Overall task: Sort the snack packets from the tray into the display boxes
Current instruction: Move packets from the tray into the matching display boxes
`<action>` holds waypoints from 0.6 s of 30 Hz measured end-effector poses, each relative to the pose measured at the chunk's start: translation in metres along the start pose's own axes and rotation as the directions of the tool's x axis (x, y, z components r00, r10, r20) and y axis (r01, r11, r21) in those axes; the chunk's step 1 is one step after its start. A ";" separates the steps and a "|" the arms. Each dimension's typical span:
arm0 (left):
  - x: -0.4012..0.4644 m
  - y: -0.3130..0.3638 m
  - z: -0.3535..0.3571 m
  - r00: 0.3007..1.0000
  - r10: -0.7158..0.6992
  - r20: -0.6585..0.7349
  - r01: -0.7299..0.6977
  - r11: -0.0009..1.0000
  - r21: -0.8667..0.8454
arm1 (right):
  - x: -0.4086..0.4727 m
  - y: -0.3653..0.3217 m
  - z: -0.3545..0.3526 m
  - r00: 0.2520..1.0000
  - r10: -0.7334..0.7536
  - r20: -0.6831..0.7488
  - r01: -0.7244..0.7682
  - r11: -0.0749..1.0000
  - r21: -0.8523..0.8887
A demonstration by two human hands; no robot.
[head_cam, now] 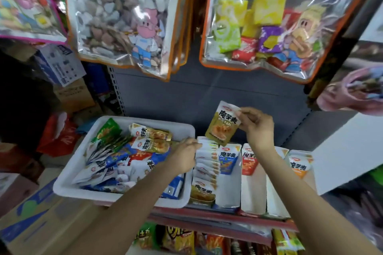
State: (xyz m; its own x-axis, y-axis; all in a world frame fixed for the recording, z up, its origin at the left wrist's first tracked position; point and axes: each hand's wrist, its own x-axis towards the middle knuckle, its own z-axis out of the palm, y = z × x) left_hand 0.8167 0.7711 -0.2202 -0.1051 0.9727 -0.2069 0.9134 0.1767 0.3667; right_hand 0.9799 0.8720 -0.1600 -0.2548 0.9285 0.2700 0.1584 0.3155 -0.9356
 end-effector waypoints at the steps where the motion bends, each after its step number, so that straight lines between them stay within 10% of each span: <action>1: -0.001 0.000 0.003 1.000 0.004 -0.013 -0.003 1.000 0.021 | 0.000 0.001 -0.002 1.000 0.021 0.005 -0.022 1.000 0.018; 11: -0.017 -0.002 0.005 0.996 0.005 -0.085 -0.012 0.997 -0.073 | -0.008 0.013 0.004 0.979 0.076 0.187 -0.092 0.993 0.077; 18: -0.022 -0.004 0.008 0.994 -0.037 -0.105 0.021 0.988 -0.150 | -0.007 0.038 0.011 0.910 0.199 0.364 -0.127 0.969 -0.210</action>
State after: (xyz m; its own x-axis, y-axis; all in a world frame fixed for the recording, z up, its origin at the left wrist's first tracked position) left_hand 0.8186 0.7477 -0.2240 -0.1794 0.9760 -0.1234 0.8417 0.2172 0.4943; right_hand 0.9771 0.8751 -0.2002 -0.5479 0.8362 -0.0230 0.3865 0.2286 -0.8935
